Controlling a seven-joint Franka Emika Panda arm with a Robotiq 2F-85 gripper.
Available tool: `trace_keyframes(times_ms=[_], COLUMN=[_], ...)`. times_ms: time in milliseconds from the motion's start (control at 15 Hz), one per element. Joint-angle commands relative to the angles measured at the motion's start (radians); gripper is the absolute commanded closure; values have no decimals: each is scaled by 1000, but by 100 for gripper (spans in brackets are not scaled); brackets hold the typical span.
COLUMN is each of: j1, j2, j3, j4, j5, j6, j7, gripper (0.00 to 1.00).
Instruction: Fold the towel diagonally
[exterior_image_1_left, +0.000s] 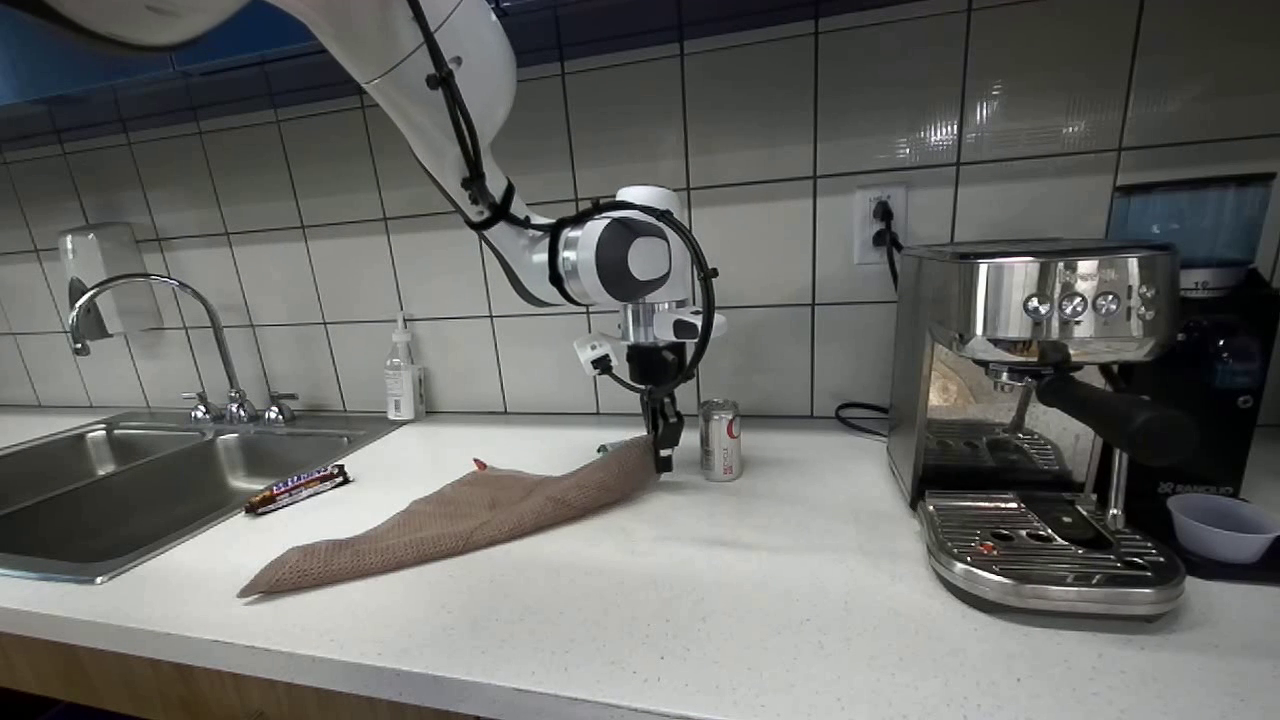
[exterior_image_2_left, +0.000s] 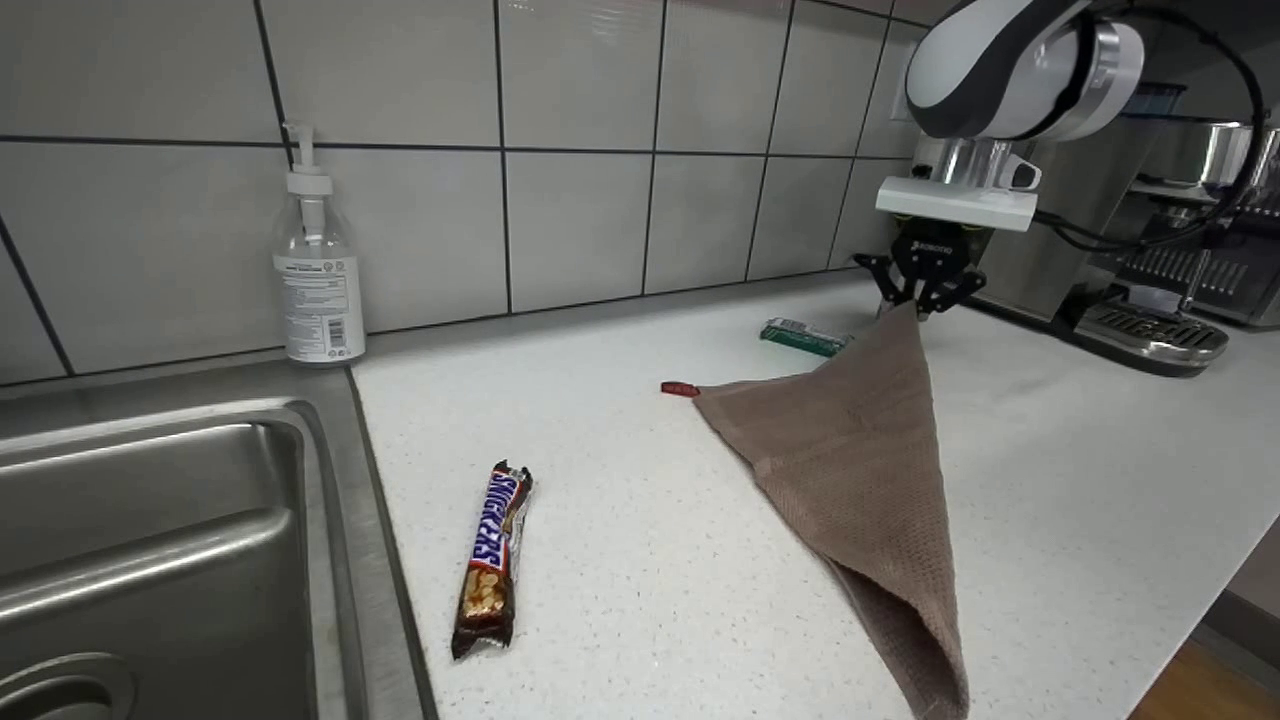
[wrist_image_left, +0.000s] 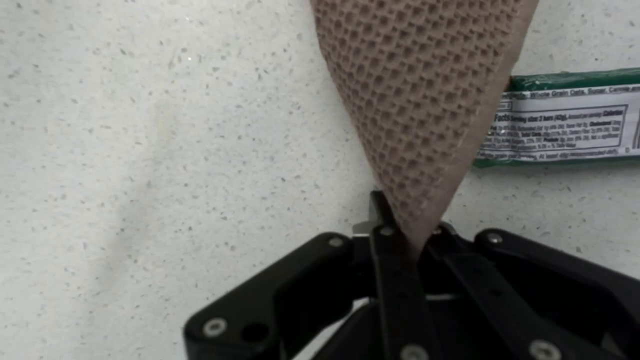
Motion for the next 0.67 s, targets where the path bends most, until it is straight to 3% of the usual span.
trace_keyframes(times_ms=[0,600], j1=[23,94], j2=[-80,-221], j3=[0,17], j4=[-61,-194], j5=[-19,-54], j6=[-2,12], j7=[5,7], gripper=[99,99])
